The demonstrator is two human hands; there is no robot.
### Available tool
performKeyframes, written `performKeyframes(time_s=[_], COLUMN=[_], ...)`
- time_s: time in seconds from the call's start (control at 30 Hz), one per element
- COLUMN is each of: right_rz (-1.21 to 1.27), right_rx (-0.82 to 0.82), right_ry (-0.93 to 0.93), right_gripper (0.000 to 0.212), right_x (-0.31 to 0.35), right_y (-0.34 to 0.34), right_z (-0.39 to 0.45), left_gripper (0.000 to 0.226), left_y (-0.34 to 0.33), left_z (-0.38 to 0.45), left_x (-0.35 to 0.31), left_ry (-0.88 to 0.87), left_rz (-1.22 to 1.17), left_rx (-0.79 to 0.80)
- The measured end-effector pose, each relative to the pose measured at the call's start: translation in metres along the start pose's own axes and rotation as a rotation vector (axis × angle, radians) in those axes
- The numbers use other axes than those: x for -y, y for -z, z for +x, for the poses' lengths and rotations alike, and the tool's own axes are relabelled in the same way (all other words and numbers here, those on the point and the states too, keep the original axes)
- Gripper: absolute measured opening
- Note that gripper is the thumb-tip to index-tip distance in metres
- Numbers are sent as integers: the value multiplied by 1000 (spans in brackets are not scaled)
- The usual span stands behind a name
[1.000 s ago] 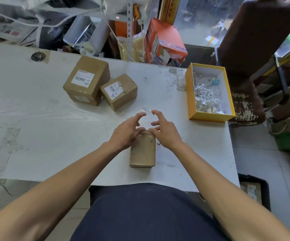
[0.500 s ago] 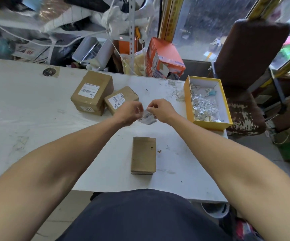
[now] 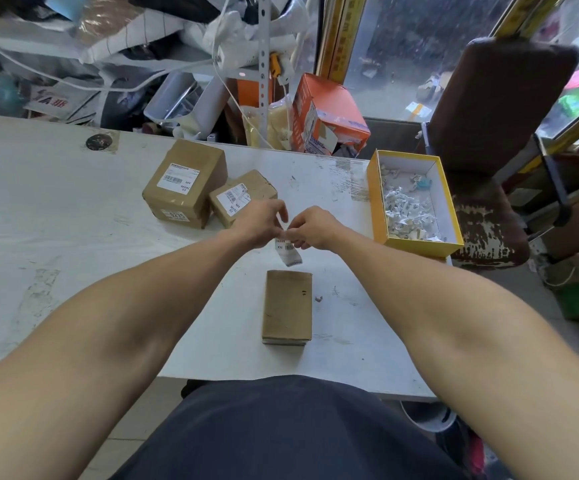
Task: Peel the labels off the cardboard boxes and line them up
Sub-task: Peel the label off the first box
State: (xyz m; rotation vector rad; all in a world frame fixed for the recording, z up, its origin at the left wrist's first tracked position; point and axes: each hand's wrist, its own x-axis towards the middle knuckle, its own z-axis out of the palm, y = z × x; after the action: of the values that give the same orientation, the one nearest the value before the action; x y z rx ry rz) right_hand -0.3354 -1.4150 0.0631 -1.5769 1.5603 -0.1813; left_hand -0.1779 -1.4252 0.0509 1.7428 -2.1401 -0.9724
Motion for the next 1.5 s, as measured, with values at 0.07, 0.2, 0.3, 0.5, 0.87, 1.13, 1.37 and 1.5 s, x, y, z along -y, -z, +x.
performKeyframes(time_s=[0.07,0.2,0.3,0.5,0.87,1.13,1.37,1.5], right_rz=[-27,-16,3,131,-245,-83,-87,-155], right_rx=[-8,-42,-53,-81,-50,-77,-160,-150], right_ry=[12,22,18,-21,82,87,67,40], right_gripper=[22,15,12,7,7,17,10,14], right_x=[-1,-3,-4,1,-4,-3,5,7], right_y=[1,7,11,15,8,6,-1,0], right_z=[-1,1,0,0,-1,-4,-1,-1], left_gripper=[18,26,38,18,18,15,19,22], left_y=[0,-1,-1,-2,-4,0,11,12], left_z=[-1,-1,0,-6,-2,1,-3,-8], left_x=[0,-3,-1,3,-14,-10,-11,-12], left_ry=[-8,29,25,182,151,226,271,269], left_rz=[12,-55,-51,-432,-269,-470,-610,-642], left_rx=[6,-33,53,310,123,84,80,109])
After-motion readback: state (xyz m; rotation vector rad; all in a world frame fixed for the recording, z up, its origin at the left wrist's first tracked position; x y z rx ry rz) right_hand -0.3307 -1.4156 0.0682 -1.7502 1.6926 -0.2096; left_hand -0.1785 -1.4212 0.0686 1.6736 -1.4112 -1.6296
